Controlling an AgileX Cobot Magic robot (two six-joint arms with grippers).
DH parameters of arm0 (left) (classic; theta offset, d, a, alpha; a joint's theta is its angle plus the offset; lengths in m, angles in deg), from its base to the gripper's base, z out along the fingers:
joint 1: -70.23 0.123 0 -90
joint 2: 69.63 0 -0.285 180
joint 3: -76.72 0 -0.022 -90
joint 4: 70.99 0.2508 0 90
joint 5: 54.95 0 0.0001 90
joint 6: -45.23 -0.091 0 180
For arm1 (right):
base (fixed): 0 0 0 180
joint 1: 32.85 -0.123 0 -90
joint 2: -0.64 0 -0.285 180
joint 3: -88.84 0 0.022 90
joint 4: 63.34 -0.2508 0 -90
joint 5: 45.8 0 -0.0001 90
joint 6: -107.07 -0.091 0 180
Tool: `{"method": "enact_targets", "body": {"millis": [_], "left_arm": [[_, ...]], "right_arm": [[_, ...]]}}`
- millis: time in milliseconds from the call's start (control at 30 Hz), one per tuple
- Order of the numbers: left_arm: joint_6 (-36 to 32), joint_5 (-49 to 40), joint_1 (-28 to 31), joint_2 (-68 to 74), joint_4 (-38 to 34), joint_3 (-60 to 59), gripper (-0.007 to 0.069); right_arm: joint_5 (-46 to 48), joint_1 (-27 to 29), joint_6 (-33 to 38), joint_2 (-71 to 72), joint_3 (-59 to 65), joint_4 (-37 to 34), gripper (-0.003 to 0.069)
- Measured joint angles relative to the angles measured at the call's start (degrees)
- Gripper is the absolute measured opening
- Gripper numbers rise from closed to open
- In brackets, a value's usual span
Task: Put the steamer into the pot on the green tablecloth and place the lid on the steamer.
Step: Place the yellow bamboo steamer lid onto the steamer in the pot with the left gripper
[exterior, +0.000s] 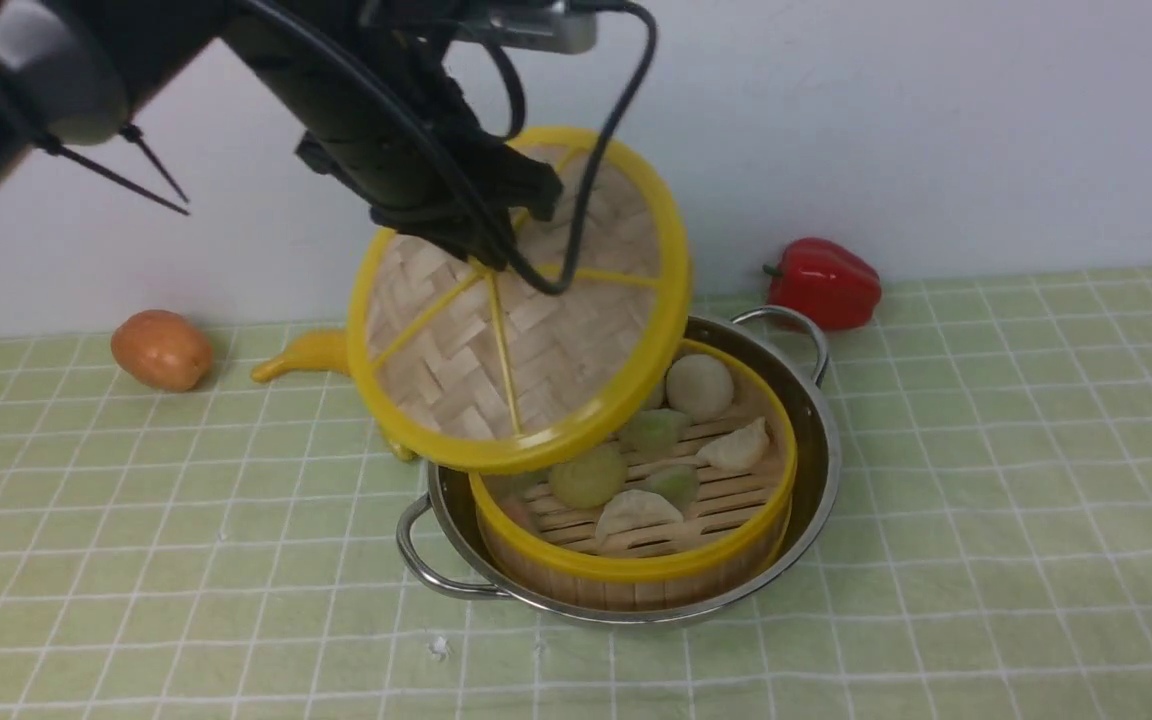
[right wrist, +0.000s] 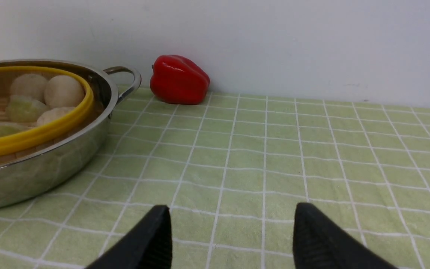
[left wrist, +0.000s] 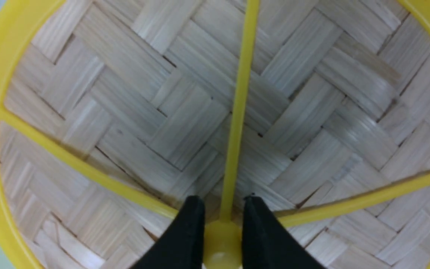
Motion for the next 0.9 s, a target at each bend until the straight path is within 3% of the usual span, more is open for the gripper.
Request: {"method": "enact_targets", "body": {"millis": [500,900], "left_arm": [[-4.68,0.0,-6.69,4.03,0.63,0.52,0.0123],[-3.38,0.0,-7.01,5.99,3.22,0.52,0.0123]], "right_arm": [[0.0,0.0,-0.04,0.0,0.0,0.0,0.0437],[0.0,0.0,-0.04,0.0,0.0,0.0,0.0437]]}}
